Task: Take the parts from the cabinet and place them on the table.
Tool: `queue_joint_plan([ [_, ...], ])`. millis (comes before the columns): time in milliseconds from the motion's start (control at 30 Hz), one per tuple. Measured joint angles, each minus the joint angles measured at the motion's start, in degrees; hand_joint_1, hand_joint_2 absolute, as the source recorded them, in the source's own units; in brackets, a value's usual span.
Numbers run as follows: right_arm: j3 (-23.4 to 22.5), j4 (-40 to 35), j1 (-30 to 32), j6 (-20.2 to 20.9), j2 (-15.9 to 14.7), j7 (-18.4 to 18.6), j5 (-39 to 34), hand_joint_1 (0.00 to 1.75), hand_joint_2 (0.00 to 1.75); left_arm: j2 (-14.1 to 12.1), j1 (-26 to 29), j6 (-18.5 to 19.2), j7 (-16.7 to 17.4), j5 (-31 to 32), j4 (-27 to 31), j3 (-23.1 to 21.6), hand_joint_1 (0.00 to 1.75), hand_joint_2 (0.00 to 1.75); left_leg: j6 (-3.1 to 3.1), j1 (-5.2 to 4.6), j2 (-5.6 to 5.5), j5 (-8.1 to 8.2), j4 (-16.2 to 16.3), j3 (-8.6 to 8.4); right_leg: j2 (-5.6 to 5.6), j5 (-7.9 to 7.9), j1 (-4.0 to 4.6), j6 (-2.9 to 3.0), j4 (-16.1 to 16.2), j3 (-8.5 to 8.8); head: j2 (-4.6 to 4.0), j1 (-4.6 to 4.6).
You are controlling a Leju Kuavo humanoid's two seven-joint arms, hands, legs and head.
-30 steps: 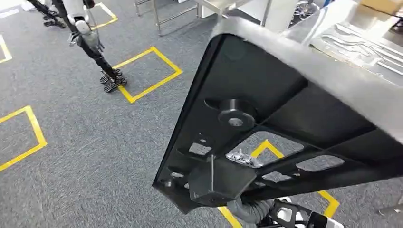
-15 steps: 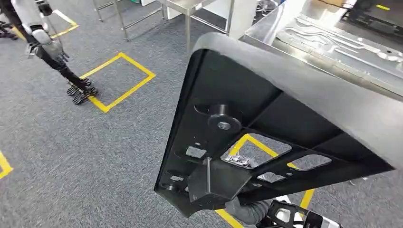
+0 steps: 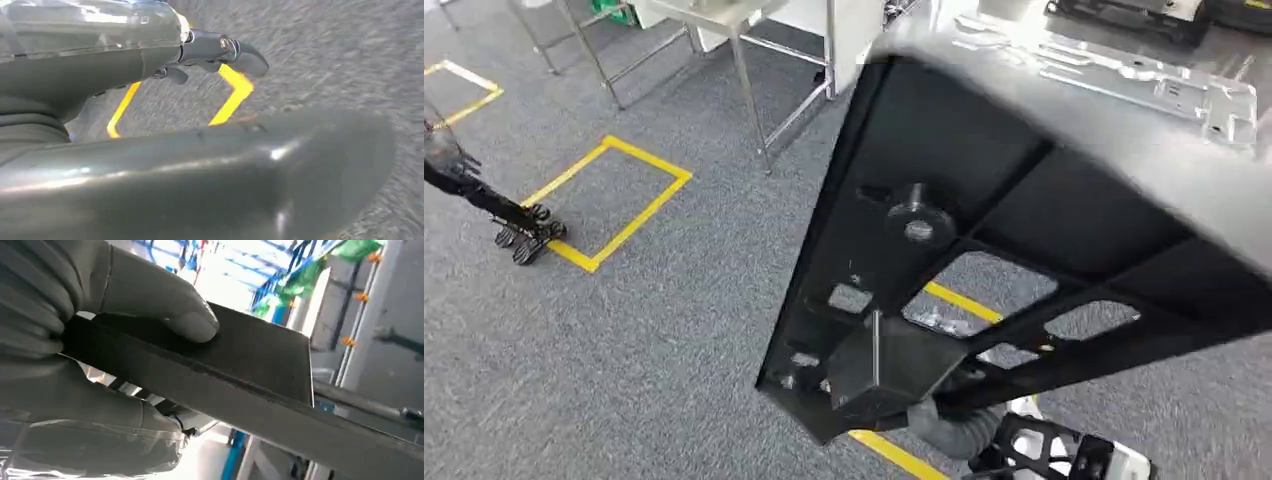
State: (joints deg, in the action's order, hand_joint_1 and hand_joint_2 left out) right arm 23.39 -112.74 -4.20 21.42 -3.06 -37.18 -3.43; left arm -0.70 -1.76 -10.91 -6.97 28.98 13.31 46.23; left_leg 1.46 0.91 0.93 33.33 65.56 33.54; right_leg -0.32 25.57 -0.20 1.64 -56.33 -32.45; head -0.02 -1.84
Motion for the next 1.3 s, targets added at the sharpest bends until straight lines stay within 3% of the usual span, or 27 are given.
queue_joint_plan([
  [67,0.0,-0.3,-0.3,-0.4,0.0,1.0,-0.1,1.75,1.75,-0.2,0.2,0.0,0.2,0.4,0.0,0.3,0.00,0.00,0.29,0.00,-0.50,3.04,8.5,4.25,1.55,0.01,0.06,0.05,-0.1,-0.06,0.00,-0.02],
  [100,0.0,-0.4,-0.3,-0.6,0.1,1.3,-0.2,1.75,1.75,-0.2,0.3,0.0,0.2,0.4,0.0,0.4,0.00,0.00,0.36,0.02,-0.50,2.61,9.7,5.04,2.30,0.02,0.06,0.03,-0.2,-0.04,0.00,-0.02],
  [133,0.0,-0.6,-0.3,-0.7,0.1,1.7,-0.3,1.75,1.75,-0.1,0.3,0.0,0.2,0.5,0.0,0.5,0.00,0.00,0.37,0.05,-0.54,0.91,8.1,4.55,3.06,0.07,0.02,-0.04,-0.3,0.00,0.00,-0.02],
  [200,0.1,-1.1,-0.3,-1.0,0.2,2.0,-0.4,1.75,1.75,-0.2,0.2,0.1,0.0,0.9,0.0,0.6,0.00,0.00,0.23,0.30,-1.18,-4.81,-1.6,0.45,4.63,0.30,-0.04,-0.38,-0.8,0.08,0.00,-0.02],
  [233,0.1,-1.4,-0.4,-1.2,0.2,2.0,-0.5,1.75,1.75,-0.2,0.3,0.2,-0.1,1.0,0.0,0.7,0.00,0.00,0.10,0.53,-3.68,-6.79,-6.6,-1.63,5.23,0.47,-0.12,-0.62,-1.1,-0.05,0.00,0.00],
  [267,0.1,-1.5,-0.5,-1.3,0.2,2.1,-0.5,1.75,1.75,-0.2,0.3,0.5,-0.1,1.0,0.0,0.8,0.00,0.00,-0.13,0.52,-5.37,-5.67,-7.9,-2.18,5.76,0.58,0.22,-0.95,-1.4,-0.41,0.00,0.00],
  [367,0.1,-1.7,-0.6,-1.3,0.2,2.1,-0.6,1.75,1.75,-0.3,0.0,0.8,-0.3,1.1,0.0,0.9,0.00,0.00,-0.96,0.04,-3.92,-5.96,-7.8,-2.16,7.44,0.06,-0.37,-2.08,-1.2,-0.99,0.00,0.00],
  [400,0.1,-1.8,-0.7,-1.3,0.2,2.0,-0.7,1.75,1.75,-0.2,-0.1,0.8,-0.4,1.1,0.0,0.9,0.00,0.00,-1.48,0.52,-3.28,-6.29,-8.2,-2.27,8.01,-0.02,0.00,-2.56,-1.1,-1.15,0.00,0.00],
  [433,0.1,-1.9,-0.5,-1.3,0.2,1.9,-0.8,1.75,1.75,0.0,-0.3,0.7,-0.5,1.0,0.0,0.9,0.00,0.00,-1.92,0.62,-2.34,-6.58,-8.6,-2.38,6.45,0.50,-0.12,-2.58,-1.8,-1.24,0.00,0.00],
  [467,0.1,-1.9,-0.6,-1.3,0.1,1.7,-0.8,1.75,1.75,-0.1,-0.2,0.7,-0.7,0.9,0.0,0.9,0.00,0.00,-2.47,0.59,-1.88,-6.56,-8.7,-2.38,3.54,2.08,0.09,-2.84,-3.8,-2.33,0.00,0.02],
  [500,0.1,-1.9,-0.6,-1.3,0.1,1.4,-0.8,1.75,1.75,0.0,-0.2,0.5,-0.8,0.9,0.0,0.9,0.00,0.00,-2.65,0.42,-1.08,-6.53,-8.7,-2.35,1.90,4.43,-0.10,-3.09,-7.9,-4.39,0.00,0.00],
  [567,0.1,-1.8,0.0,-1.2,0.0,0.2,-0.5,1.75,1.75,0.1,0.2,0.3,-0.8,0.7,0.0,1.0,0.00,0.00,-2.78,0.20,0.48,-6.39,-8.7,-2.31,0.95,8.15,-0.43,-3.56,-17.1,-9.03,0.00,0.00],
  [600,0.1,-1.6,0.3,-1.2,-0.1,-0.1,-0.4,1.75,1.75,0.2,0.3,0.2,-0.8,0.5,0.0,1.1,0.00,0.00,-2.77,0.19,1.15,-6.34,-8.7,-2.31,0.88,8.27,-0.58,-3.73,-19.1,-10.10,0.00,0.00],
  [633,0.1,-1.5,0.7,-1.1,-0.1,-0.4,-0.3,1.75,1.75,0.3,0.2,0.0,-0.8,0.5,0.0,1.2,0.00,0.00,-2.68,0.19,1.91,-6.25,-8.7,-2.37,0.71,7.01,-0.70,-3.85,-18.3,-9.76,0.00,0.00],
  [700,0.1,-1.3,0.9,-0.6,-0.1,-0.8,-0.2,1.75,1.75,0.6,0.1,-0.3,-0.8,0.4,0.0,1.4,0.00,0.00,-2.38,0.19,3.14,-5.99,-8.7,-2.73,-0.44,2.23,-0.74,-3.74,-9.4,-5.08,0.00,0.00],
  [733,0.1,-1.3,0.9,-0.3,-0.1,-1.0,0.0,1.75,1.75,0.8,0.0,-0.3,-0.8,0.4,0.0,1.4,0.00,0.00,-2.12,0.14,3.63,-5.81,-8.7,-3.03,-2.32,0.28,-0.58,-3.42,-4.2,-2.15,0.00,0.00],
  [767,0.1,-1.3,0.8,-0.2,-0.1,-1.1,0.1,1.75,1.75,0.8,0.0,-0.3,-0.9,0.4,0.0,1.5,0.00,0.00,-1.78,-0.15,4.08,-5.57,-8.6,-3.28,-5.74,0.64,-0.06,-2.89,-1.1,-0.72,0.00,0.00],
  [900,0.1,-1.3,0.8,0.1,-0.1,-1.1,0.3,1.75,1.75,1.1,-0.5,-0.3,-1.0,0.3,0.0,2.1,0.00,0.00,-0.44,-0.33,6.63,-5.05,-8.9,-4.20,-2.38,0.41,0.49,-1.62,-1.1,-1.00,0.00,0.00],
  [933,0.2,-1.4,0.7,0.3,-0.1,-0.8,0.3,1.75,1.75,1.1,-0.6,-0.2,-1.0,0.4,0.0,2.2,0.00,0.00,0.04,0.01,5.09,-4.55,-8.4,-4.05,-1.83,-0.04,-0.26,-1.14,-0.5,-0.50,0.00,-0.02],
  [967,0.2,-1.3,0.0,0.6,-0.1,-0.3,-0.3,1.75,1.75,1.1,-0.7,-0.1,-1.0,0.4,0.0,2.3,0.00,0.00,0.14,0.18,2.14,-3.26,-6.8,-3.58,-1.31,-0.10,-0.25,-0.75,-0.4,-0.48,0.00,0.00],
  [1000,0.2,-1.1,-1.1,0.7,-0.1,0.6,-0.9,1.75,1.75,1.1,-0.6,0.0,-0.9,0.4,0.0,2.3,0.00,0.00,0.20,0.26,0.62,-0.89,-2.9,-1.82,-0.58,-0.18,-0.24,-0.42,-0.4,-0.59,0.00,-0.04],
  [1067,0.2,-0.9,-2.4,0.8,-0.1,1.8,-2.1,1.75,1.75,1.0,-0.5,0.0,-0.6,0.5,0.0,2.4,0.00,0.00,0.46,0.28,-0.45,3.19,6.5,2.86,0.99,-0.22,-0.13,-0.27,-0.5,-0.72,0.00,-0.02],
  [1100,0.2,-0.7,-2.8,0.8,-0.1,2.3,-2.6,1.75,1.75,0.9,-0.5,0.0,-0.5,0.5,0.0,2.4,0.00,0.00,0.54,0.29,-0.48,3.63,9.6,4.58,1.86,-0.23,-0.05,-0.26,-0.5,-0.71,0.00,-0.02],
  [1167,0.2,-0.4,-3.8,0.8,-0.1,3.0,-3.2,1.75,1.75,0.9,-0.6,0.1,-0.3,0.7,0.0,2.4,0.00,0.00,0.43,0.29,-0.57,0.37,6.8,3.87,3.46,-0.18,-0.06,-0.34,-0.7,-0.61,0.00,-0.02],
  [1233,0.2,-0.4,-4.6,0.8,-0.1,3.0,-3.6,1.75,1.75,0.7,-0.8,0.2,-0.3,1.0,0.0,2.4,0.00,0.00,0.05,0.37,-1.89,-5.56,-3.6,-0.51,4.98,0.00,-0.09,-0.62,-1.0,-0.38,0.00,-0.02],
  [1267,0.2,-0.4,-4.8,0.7,-0.1,3.0,-3.7,1.75,1.75,0.6,-0.8,0.2,-0.2,1.2,0.0,2.4,0.00,0.00,-0.39,0.46,-4.63,-6.10,-7.0,-1.93,5.46,0.08,-0.19,-0.86,-1.1,-0.48,0.00,-0.02],
  [1300,0.2,-0.3,-5.1,0.7,-0.1,3.0,-3.7,1.75,1.75,0.5,-0.8,0.2,-0.2,1.2,0.0,2.4,0.00,0.00,-0.59,0.45,-4.89,-5.78,-8.1,-2.23,6.24,0.15,0.10,-1.24,-1.5,-0.87,0.00,-0.02],
])
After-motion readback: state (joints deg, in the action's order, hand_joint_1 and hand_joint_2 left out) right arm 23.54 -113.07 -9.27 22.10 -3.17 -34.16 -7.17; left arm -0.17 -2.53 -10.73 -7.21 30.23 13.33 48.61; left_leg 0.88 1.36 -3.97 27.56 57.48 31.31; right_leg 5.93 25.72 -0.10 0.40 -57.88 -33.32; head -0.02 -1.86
